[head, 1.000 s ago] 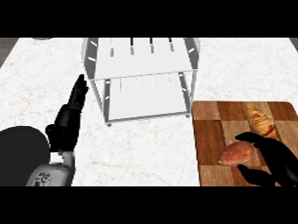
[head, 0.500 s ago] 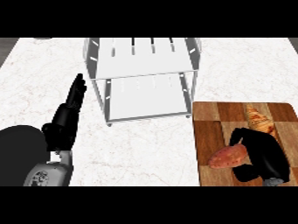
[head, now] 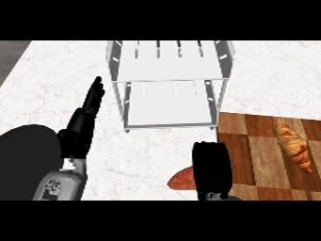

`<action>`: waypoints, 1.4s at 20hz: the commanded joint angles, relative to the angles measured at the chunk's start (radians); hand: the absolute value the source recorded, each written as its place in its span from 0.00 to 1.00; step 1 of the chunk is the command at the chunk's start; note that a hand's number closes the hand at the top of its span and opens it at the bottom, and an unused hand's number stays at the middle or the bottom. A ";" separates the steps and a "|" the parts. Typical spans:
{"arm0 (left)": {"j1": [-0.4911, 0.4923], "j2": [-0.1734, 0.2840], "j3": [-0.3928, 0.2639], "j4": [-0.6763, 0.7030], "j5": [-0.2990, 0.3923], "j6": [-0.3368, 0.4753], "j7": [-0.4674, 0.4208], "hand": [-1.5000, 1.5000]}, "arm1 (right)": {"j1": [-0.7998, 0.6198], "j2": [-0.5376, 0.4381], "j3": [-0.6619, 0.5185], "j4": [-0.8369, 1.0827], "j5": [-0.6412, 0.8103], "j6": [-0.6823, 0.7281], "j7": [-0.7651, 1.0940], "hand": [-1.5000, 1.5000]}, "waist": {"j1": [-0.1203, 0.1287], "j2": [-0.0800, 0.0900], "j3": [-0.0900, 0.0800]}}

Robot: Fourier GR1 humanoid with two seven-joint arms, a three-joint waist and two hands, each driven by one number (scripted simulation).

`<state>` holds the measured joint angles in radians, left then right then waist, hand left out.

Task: Pick the sweet potato from the cutting board and place it in the tiered basket

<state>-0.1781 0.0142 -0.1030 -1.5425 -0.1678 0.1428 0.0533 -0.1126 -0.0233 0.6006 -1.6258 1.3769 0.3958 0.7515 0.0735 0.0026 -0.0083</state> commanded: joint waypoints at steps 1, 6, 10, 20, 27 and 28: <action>0.008 -0.004 -0.003 0.014 -0.003 0.002 -0.017 0.50 | -0.126 0.022 0.176 0.003 -0.052 0.044 0.284 1.00 | 0.002 0.001 0.006; -0.002 -0.005 -0.002 0.010 -0.009 0.008 -0.004 0.50 | -0.282 0.023 0.250 -0.059 -0.112 0.060 0.509 1.00 | -0.006 -0.006 0.005; -0.004 -0.007 0.008 0.026 -0.013 0.024 -0.010 0.50 | -0.410 0.022 0.230 -0.156 -0.140 0.098 0.583 1.00 | -0.022 -0.014 0.004; 0.030 0.021 0.016 0.000 0.010 -0.009 -0.008 0.50 | -0.685 0.022 0.055 -0.191 -0.296 0.165 0.658 1.00 | -0.021 -0.022 0.002; -0.001 -0.002 -0.001 0.040 -0.002 0.001 -0.026 0.50 | -0.888 0.022 -0.101 -0.075 -0.461 0.006 0.700 1.00 | -0.001 -0.009 0.001; -0.017 0.005 0.013 0.019 0.002 0.004 0.008 0.50 | -0.928 0.022 -0.111 -0.036 -0.470 0.003 0.705 1.00 | -0.009 -0.009 0.003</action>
<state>-0.1828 0.0145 -0.0993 -1.5182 -0.1732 0.1519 0.0472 -0.9162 -0.0189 0.5370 -1.7391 0.9765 0.4073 1.2021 0.0611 -0.0095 -0.0055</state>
